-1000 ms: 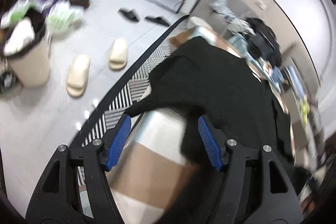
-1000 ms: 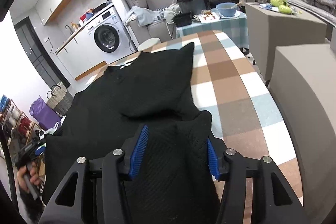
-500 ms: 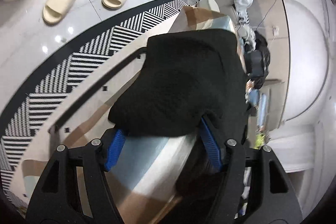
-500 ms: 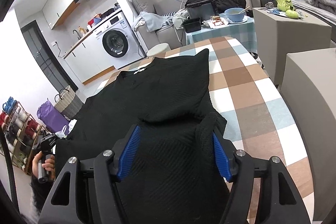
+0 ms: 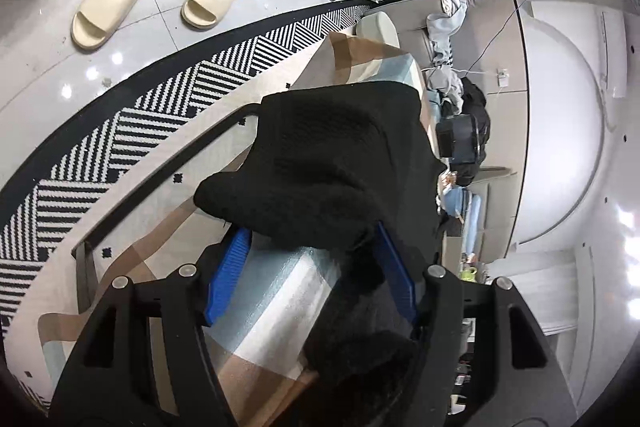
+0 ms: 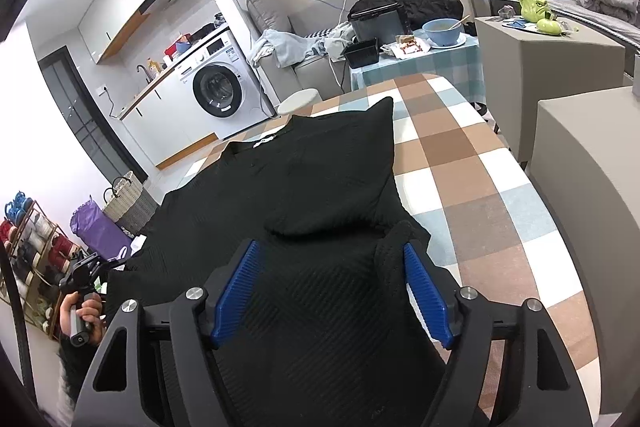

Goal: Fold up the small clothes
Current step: 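Fold that side over onto the shirt's center and open the left gripper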

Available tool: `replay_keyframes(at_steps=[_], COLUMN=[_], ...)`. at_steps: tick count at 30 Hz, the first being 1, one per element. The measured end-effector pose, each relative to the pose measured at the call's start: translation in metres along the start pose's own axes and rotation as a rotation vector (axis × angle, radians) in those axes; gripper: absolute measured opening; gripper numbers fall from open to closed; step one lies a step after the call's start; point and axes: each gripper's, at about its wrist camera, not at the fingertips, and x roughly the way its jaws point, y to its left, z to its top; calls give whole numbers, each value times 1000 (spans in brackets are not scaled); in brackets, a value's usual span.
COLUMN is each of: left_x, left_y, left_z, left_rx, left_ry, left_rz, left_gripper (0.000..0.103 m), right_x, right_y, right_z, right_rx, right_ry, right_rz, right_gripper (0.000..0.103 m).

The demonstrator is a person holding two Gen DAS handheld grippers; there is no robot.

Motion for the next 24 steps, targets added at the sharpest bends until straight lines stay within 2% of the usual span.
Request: replay_keyframes(at_steps=[5, 13, 19, 21, 23, 24], left_x=[-7, -14, 1, 3, 1, -1], left_y=[12, 14, 20, 20, 13, 9], left_z=[0, -6, 13, 15, 16, 16], left_rx=[-64, -67, -124, -151, -129, -109], left_ry=[9, 5, 7, -17, -55, -77], left_rz=[-28, -50, -7, -9, 17, 32], left_gripper=[60, 60, 60, 45, 16, 9], right_x=[-2, -11, -12, -14, -15, -16], right_y=[-2, -10, -13, -13, -14, -15], right_z=[1, -2, -6, -7, -8, -9], right_rx=[8, 27, 39, 38, 40, 45], right_ry=[-3, -15, -15, -17, -25, -28], right_rz=[-5, -18, -12, -10, -14, -15], right_gripper=[75, 78, 78, 78, 78, 78])
